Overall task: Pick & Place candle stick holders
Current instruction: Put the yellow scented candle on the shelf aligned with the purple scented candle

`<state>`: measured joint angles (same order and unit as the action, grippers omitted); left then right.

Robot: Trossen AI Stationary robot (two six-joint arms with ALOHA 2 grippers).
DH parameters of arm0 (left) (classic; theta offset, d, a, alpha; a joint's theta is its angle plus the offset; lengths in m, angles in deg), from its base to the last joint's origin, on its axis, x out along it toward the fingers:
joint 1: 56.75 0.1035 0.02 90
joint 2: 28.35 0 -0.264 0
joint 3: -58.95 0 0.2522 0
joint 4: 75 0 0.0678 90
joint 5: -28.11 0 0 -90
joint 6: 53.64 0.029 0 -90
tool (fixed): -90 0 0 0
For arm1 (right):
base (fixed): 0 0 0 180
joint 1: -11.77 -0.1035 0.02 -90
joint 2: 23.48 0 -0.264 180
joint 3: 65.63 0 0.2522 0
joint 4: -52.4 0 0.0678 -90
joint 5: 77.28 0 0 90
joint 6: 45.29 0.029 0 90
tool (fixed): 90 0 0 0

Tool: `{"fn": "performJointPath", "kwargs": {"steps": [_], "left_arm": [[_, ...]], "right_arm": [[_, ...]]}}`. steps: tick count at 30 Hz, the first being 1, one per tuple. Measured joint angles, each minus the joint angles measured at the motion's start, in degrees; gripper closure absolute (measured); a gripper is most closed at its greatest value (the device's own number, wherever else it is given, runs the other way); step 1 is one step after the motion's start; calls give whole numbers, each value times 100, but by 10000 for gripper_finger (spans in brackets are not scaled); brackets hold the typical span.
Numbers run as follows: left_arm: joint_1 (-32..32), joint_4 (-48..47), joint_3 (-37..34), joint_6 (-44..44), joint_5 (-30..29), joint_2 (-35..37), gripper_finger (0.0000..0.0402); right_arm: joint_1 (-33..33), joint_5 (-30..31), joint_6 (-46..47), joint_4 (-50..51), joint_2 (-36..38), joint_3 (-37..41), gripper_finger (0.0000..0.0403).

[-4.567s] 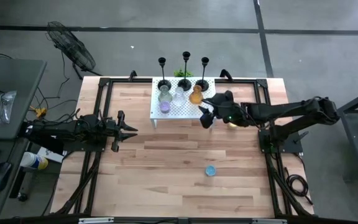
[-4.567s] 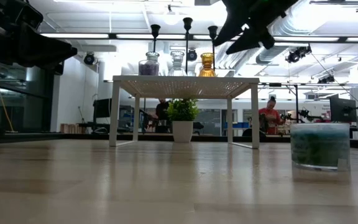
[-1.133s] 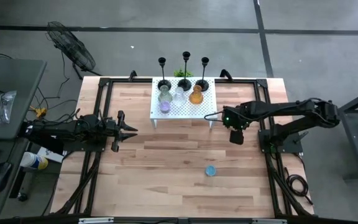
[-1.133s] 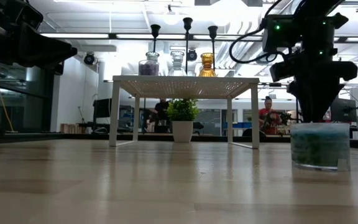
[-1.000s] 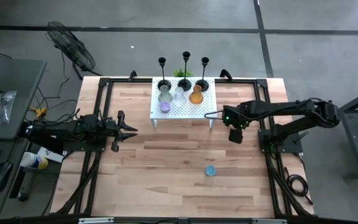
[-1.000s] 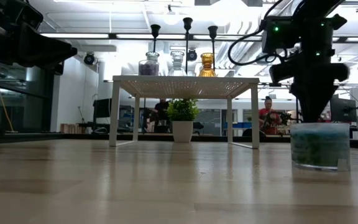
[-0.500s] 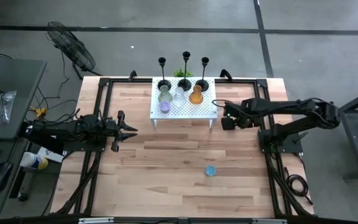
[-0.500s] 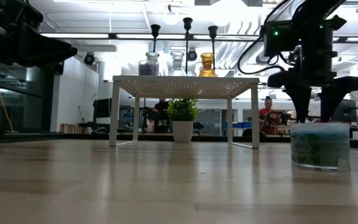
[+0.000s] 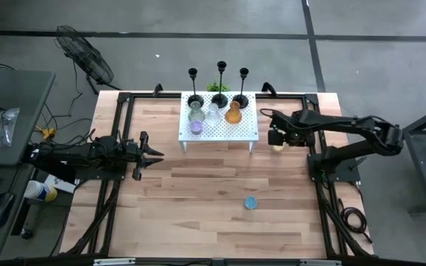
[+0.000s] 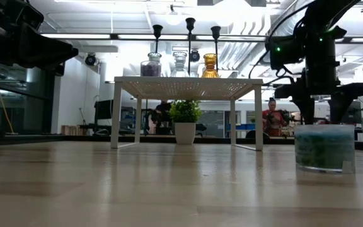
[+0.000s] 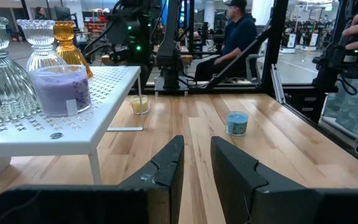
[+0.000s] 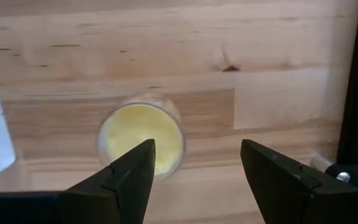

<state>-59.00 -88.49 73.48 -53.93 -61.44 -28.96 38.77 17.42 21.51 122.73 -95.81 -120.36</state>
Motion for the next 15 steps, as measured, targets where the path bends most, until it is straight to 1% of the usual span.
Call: {"fn": "performJointPath", "kwargs": {"steps": [10, 15], "left_arm": [[-1, 0, 0, 1, 0, 1, 325], [1, 2, 0, -1, 0, 0, 325]], "right_arm": [[91, -12, -105, -87, 0, 112, 173], [92, -14, -109, -156, 0, 244, 197]]}}
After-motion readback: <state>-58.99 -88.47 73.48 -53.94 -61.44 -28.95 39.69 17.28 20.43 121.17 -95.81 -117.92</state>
